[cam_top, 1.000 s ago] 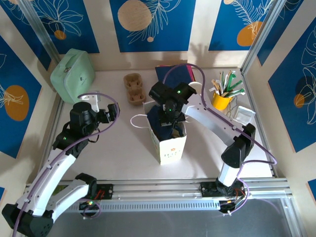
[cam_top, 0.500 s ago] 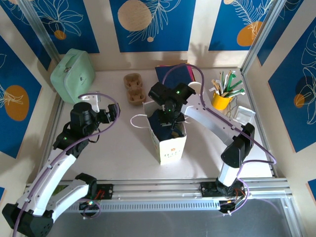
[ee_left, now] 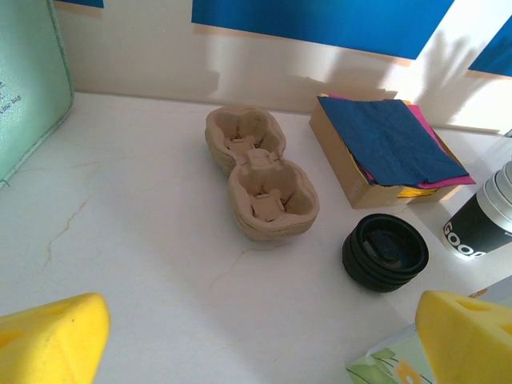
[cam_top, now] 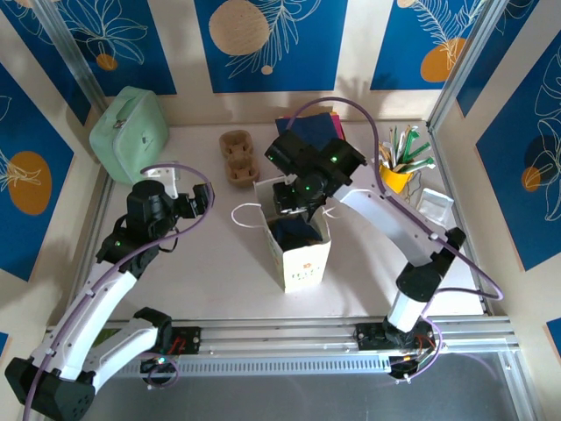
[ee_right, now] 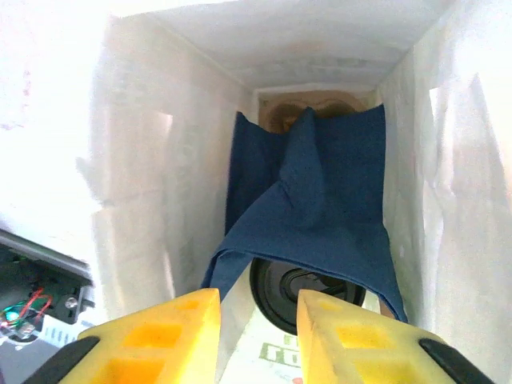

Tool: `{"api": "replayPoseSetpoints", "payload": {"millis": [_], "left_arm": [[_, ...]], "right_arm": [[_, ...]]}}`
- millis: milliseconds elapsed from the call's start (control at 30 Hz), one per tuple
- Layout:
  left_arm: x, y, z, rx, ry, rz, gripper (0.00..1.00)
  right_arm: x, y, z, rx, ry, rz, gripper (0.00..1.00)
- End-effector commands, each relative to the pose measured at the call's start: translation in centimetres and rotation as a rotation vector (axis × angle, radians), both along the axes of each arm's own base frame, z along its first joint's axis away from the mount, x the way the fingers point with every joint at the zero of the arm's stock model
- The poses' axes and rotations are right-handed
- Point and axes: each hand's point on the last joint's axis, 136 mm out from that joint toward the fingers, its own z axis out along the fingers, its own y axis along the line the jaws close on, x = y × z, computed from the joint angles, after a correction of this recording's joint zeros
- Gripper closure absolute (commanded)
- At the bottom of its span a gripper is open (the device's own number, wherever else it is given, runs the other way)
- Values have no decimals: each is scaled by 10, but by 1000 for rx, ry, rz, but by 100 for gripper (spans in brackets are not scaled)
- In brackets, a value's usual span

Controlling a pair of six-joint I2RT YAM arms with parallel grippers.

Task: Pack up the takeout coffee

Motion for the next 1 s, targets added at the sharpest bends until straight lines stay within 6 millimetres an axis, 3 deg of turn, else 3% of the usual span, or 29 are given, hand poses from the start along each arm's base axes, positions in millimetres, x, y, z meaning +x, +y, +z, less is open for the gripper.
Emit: {"api": "replayPoseSetpoints", "payload": {"millis": [0,500,633,967], "left_arm": [[4,0,7,-21,-33,2,2],[6,1,11,-8,-37,3,2],[8,1,14,-4,-42,7,2],[6,5,20,25,-35,13,2]], "right_arm": [[-11,1,37,106,-68,57,69],[0,-2,111,248,-342,128,52],[14,-9,121,233,-410,119,48],[74,-61,137,153,-537,-39,44]]}}
